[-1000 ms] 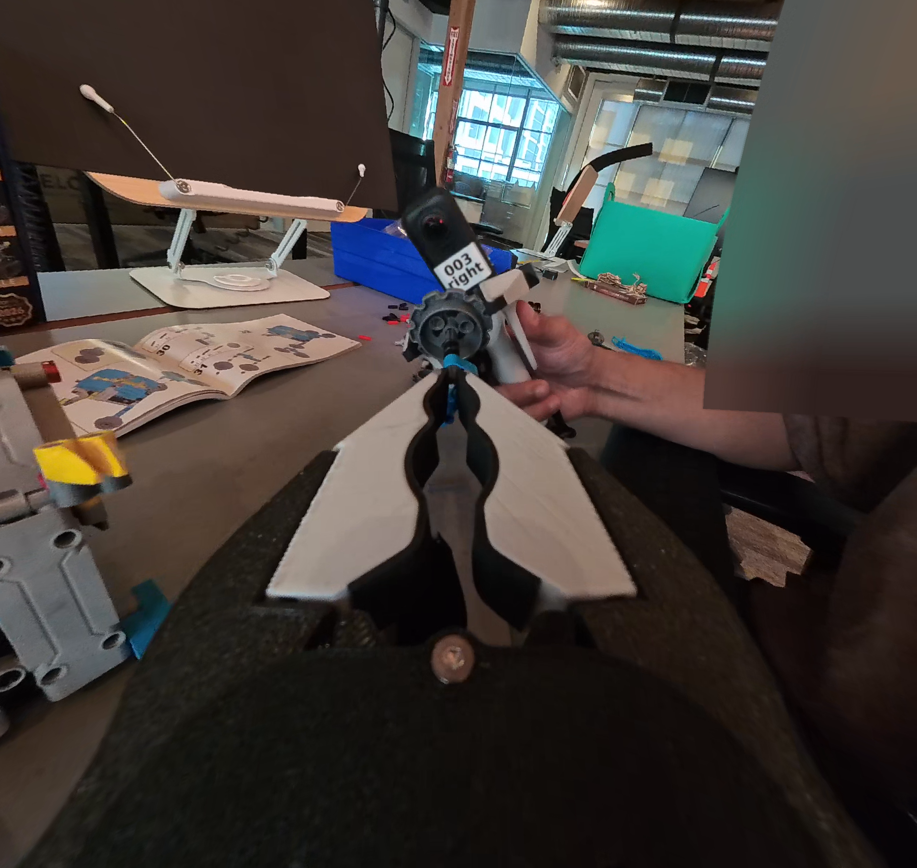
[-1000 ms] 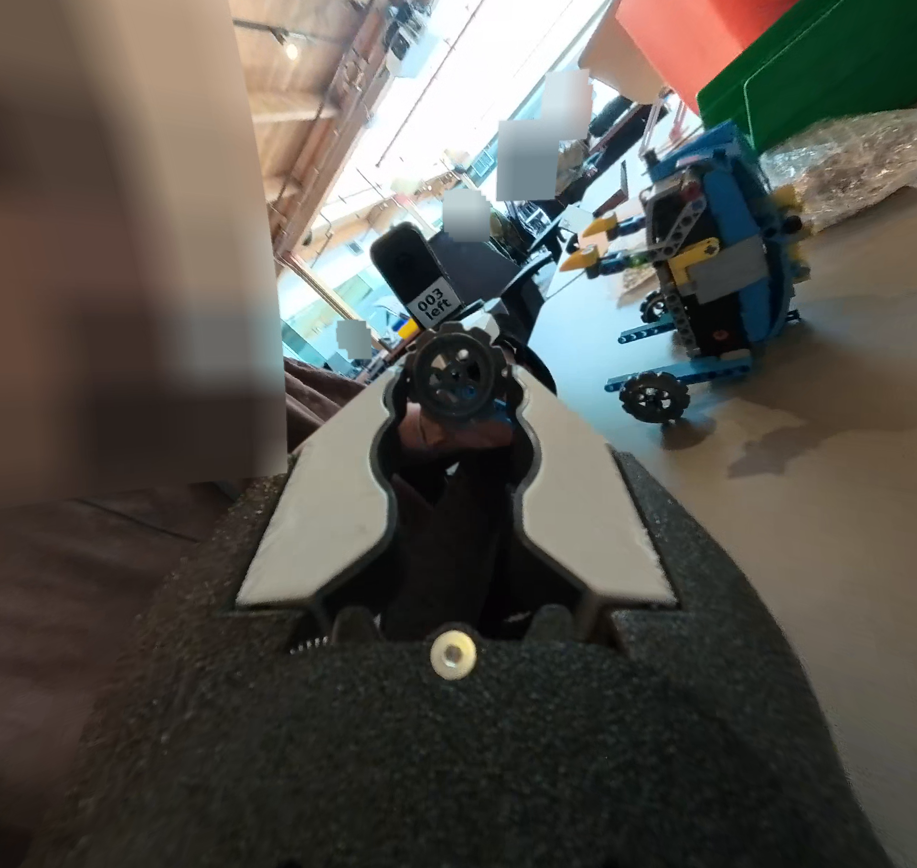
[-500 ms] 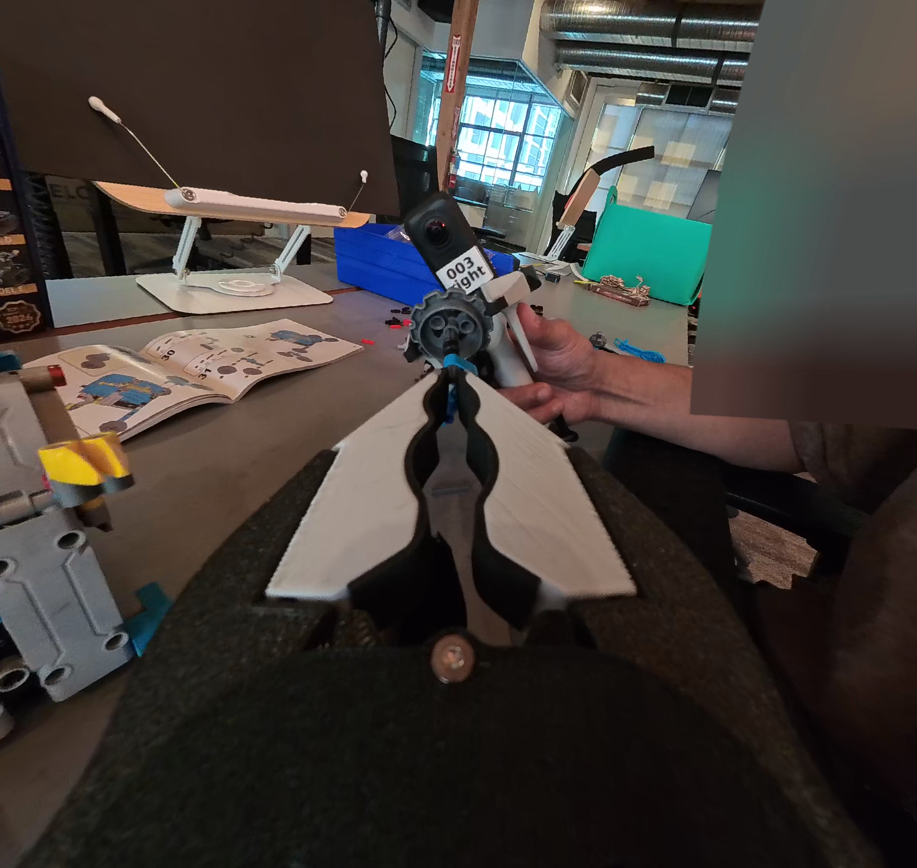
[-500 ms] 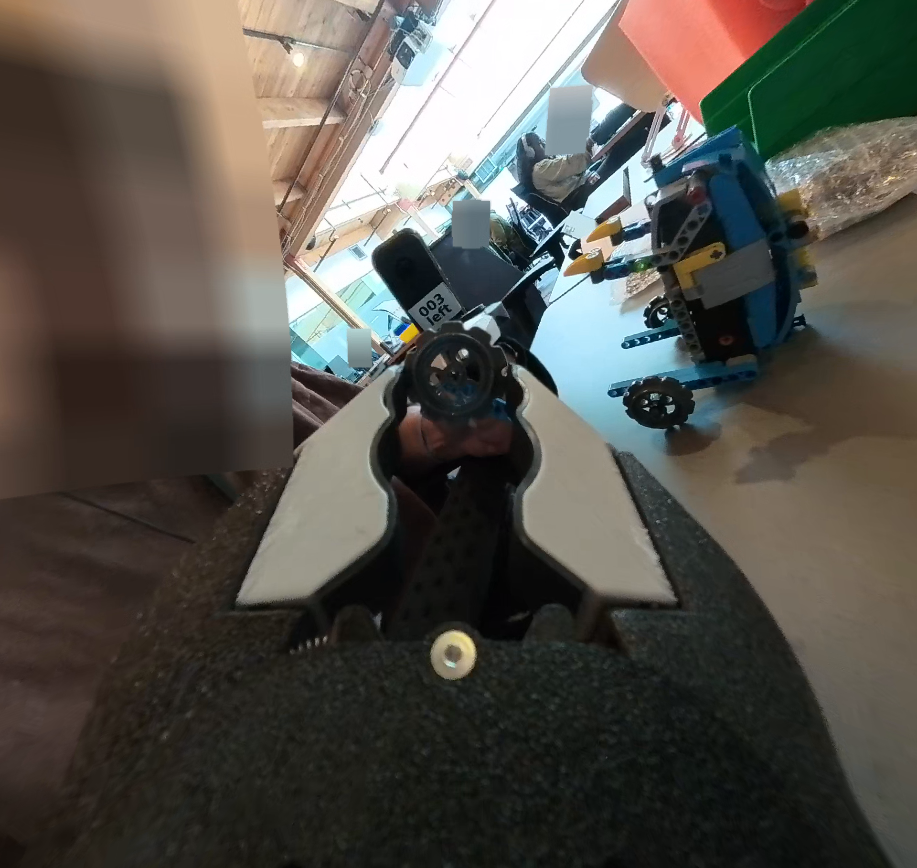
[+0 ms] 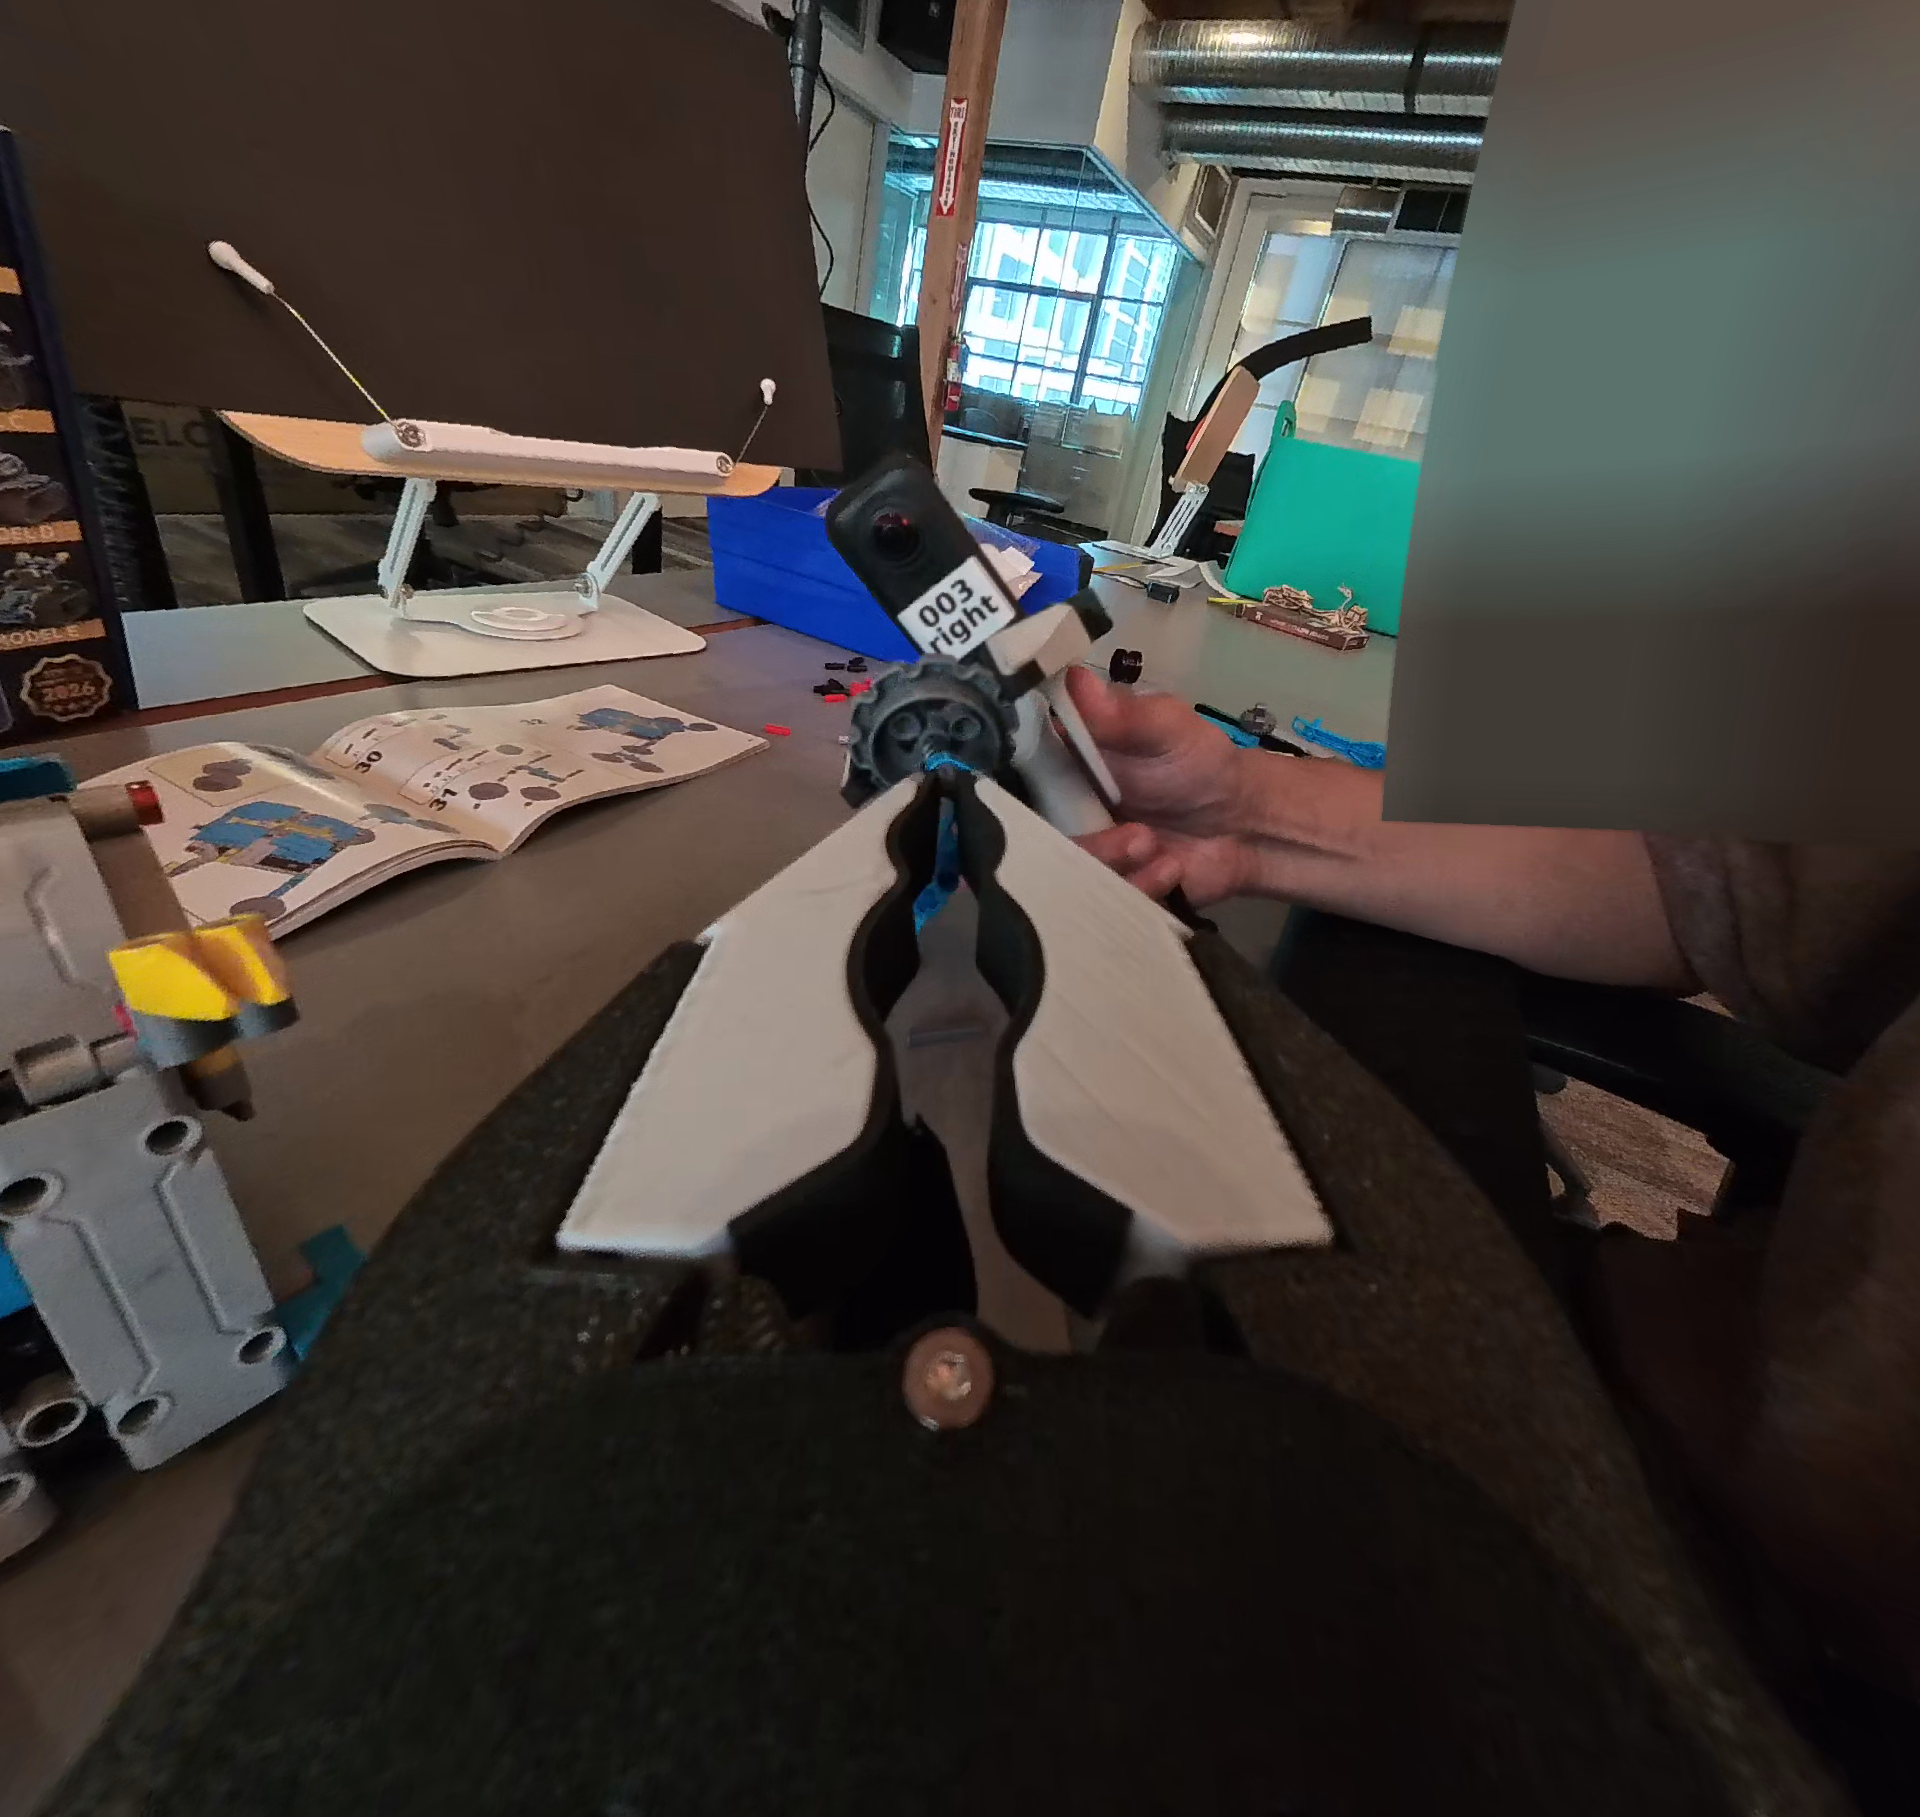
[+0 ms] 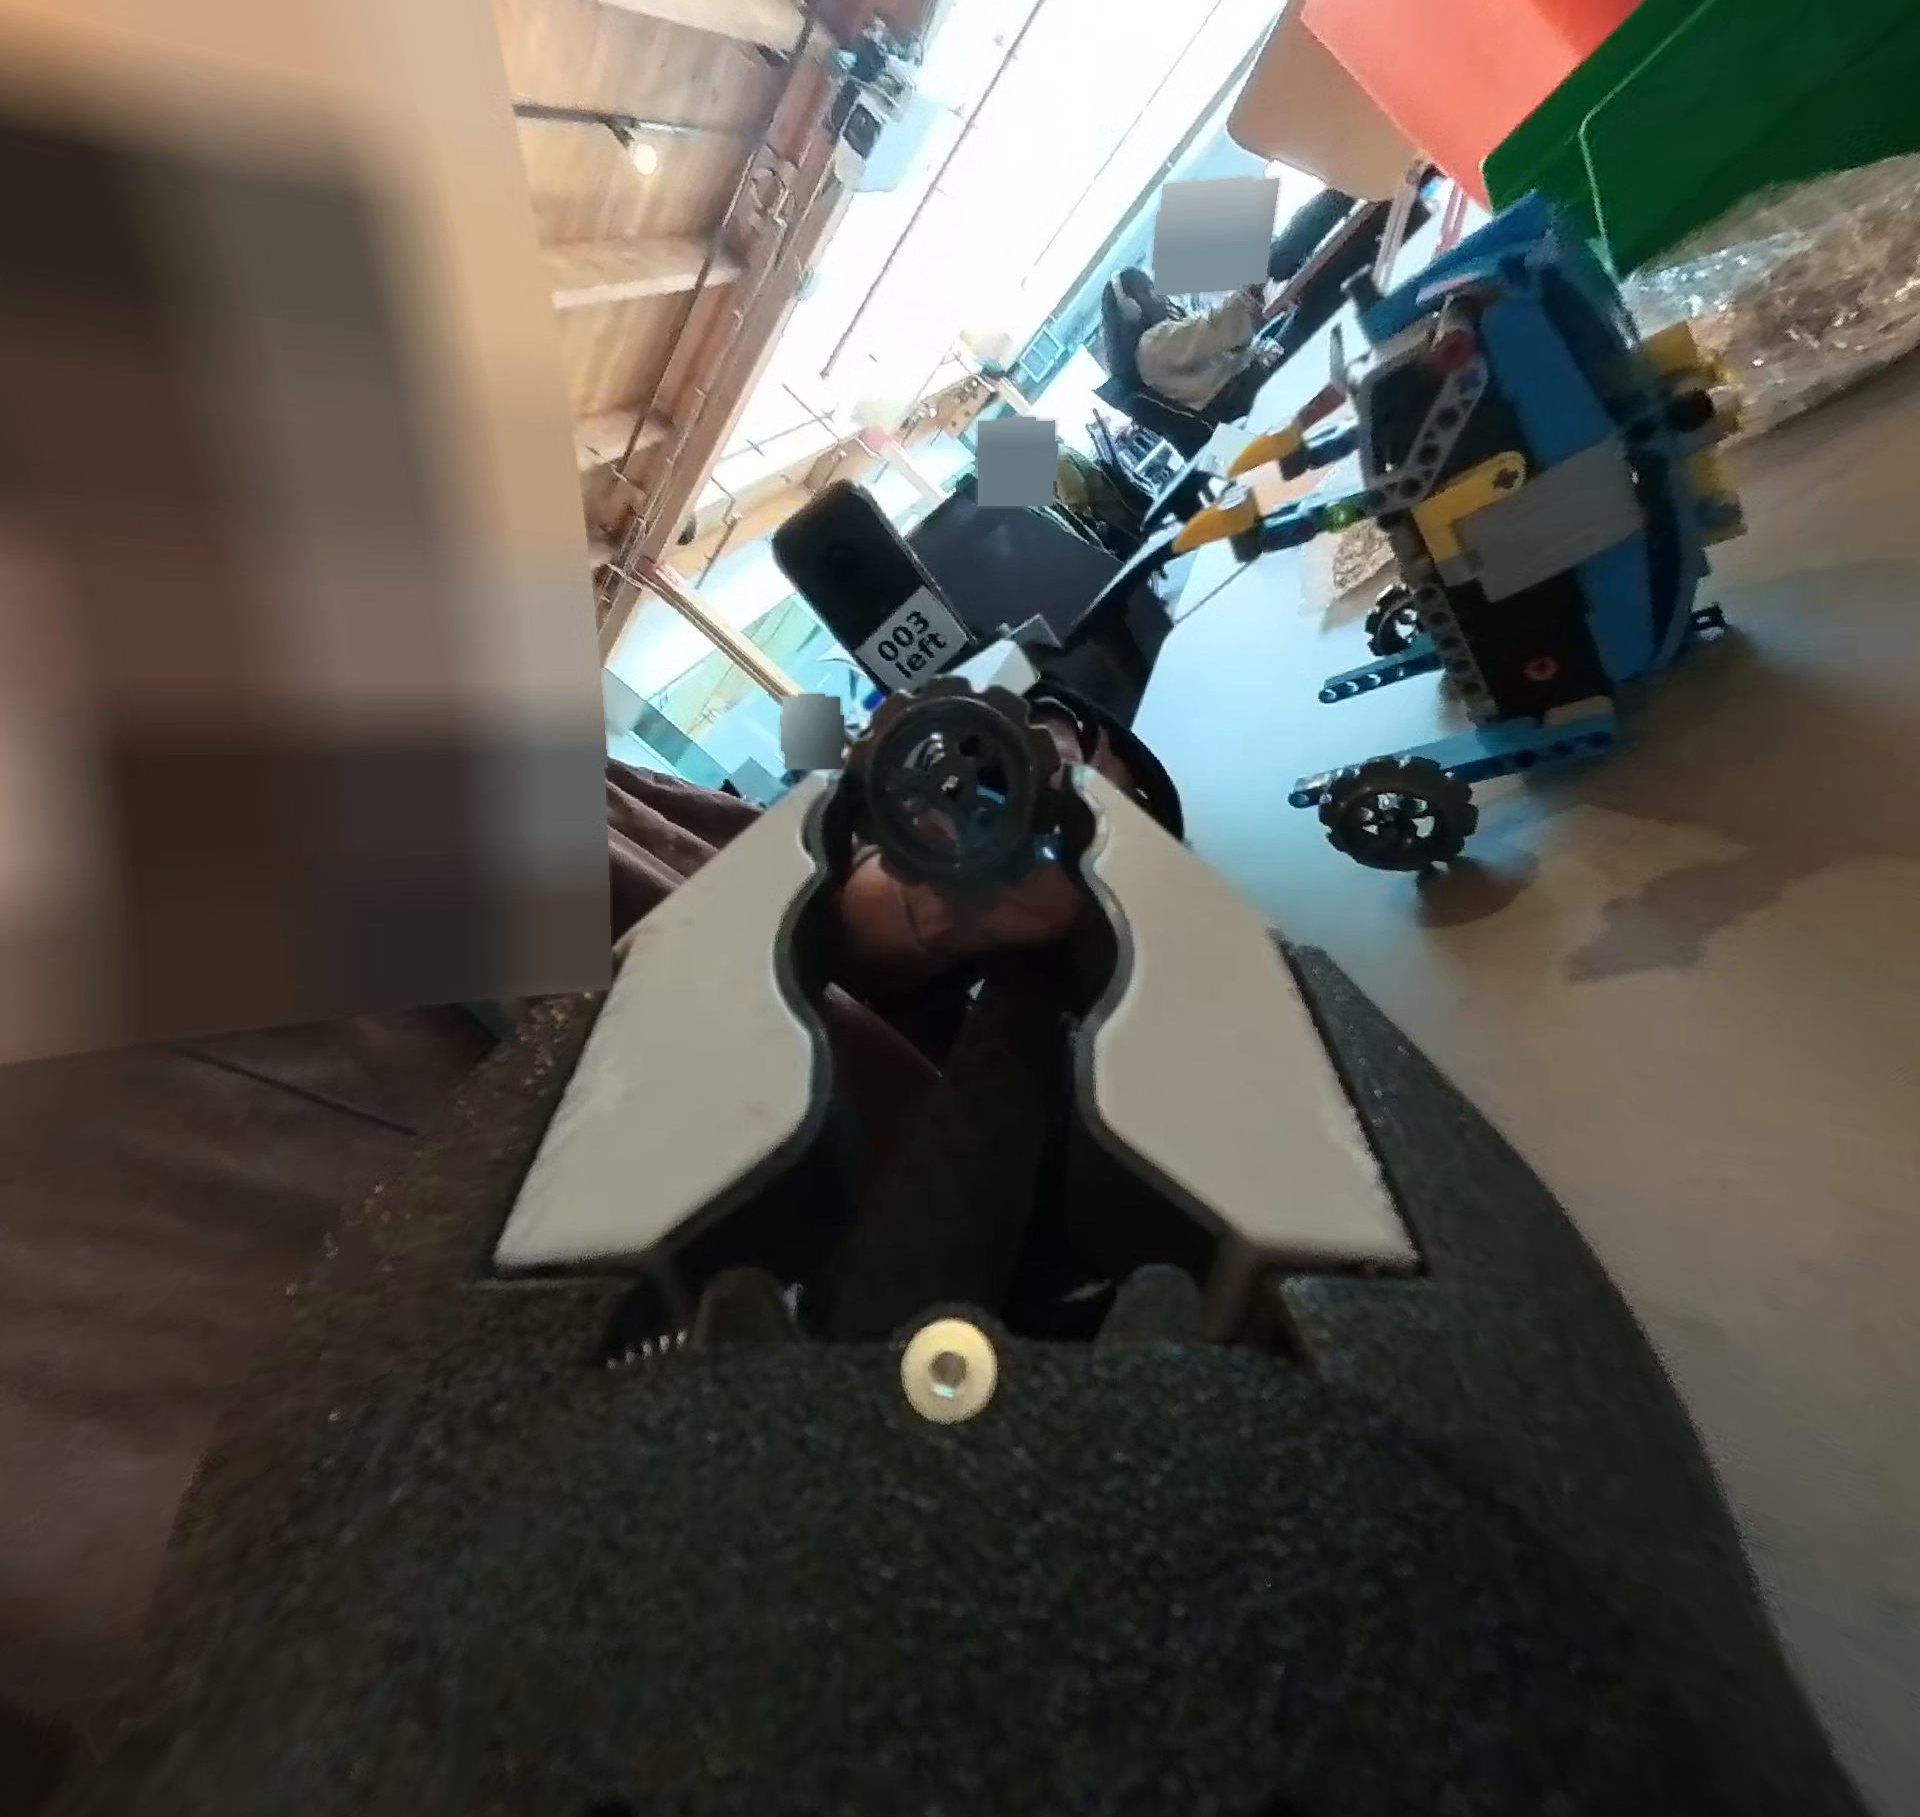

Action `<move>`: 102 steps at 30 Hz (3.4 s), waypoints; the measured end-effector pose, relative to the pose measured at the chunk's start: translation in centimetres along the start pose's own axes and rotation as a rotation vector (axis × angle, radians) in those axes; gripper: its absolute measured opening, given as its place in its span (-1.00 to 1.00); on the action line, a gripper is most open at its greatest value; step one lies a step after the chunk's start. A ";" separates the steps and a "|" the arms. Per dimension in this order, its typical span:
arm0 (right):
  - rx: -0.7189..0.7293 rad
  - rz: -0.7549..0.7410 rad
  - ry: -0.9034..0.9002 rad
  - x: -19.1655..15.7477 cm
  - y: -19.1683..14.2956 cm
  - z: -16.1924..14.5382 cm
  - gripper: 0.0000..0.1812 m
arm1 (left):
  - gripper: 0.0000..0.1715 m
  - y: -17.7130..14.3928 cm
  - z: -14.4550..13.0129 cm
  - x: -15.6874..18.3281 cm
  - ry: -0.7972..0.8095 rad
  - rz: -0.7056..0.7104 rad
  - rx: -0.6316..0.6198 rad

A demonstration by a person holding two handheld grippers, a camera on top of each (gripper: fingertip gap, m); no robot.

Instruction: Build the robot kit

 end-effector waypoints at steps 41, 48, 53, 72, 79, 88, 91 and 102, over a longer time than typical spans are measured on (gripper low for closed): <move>-0.013 -0.002 -0.050 -0.6 -0.4 0.1 -0.56 | -0.97 0.4 -0.5 0.2 -0.005 -0.031 -0.047; -0.219 -0.335 -0.203 1.3 -3.3 0.3 -0.55 | -0.97 0.5 -1.9 0.0 0.020 -0.058 -0.202; -0.414 -0.767 -0.365 3.5 -9.0 0.5 -0.55 | -0.96 0.2 -6.6 0.6 0.453 -0.077 -0.656; -0.403 -0.826 -0.454 3.0 -8.3 0.9 -0.55 | -0.74 -0.2 -9.1 2.1 0.463 -0.017 -0.825; -0.392 -0.813 -0.444 2.9 -8.1 0.9 -0.55 | -0.70 1.0 -9.8 2.1 0.237 0.279 -0.862; -0.337 -0.523 -0.368 1.1 -5.5 -0.1 -0.55 | -0.93 0.9 -10.0 1.5 0.285 0.243 -0.883; -0.296 -0.270 -0.227 -0.1 -3.9 -1.2 -0.56 | -0.94 1.3 -8.0 1.3 0.123 0.120 -0.756; -0.161 -0.009 0.057 0.7 -1.7 -2.2 -0.56 | -0.95 0.8 -3.1 0.9 -0.253 -0.130 -0.355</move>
Point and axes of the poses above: each gripper's, where its closed fingertips meet, y out along the fingers, z out of its top, x = y × z across the jaws, the point moved 4 cm from there along -y, back along the fingers, and after that the axes turned 9 degrees about z, right-handed, at the moved point
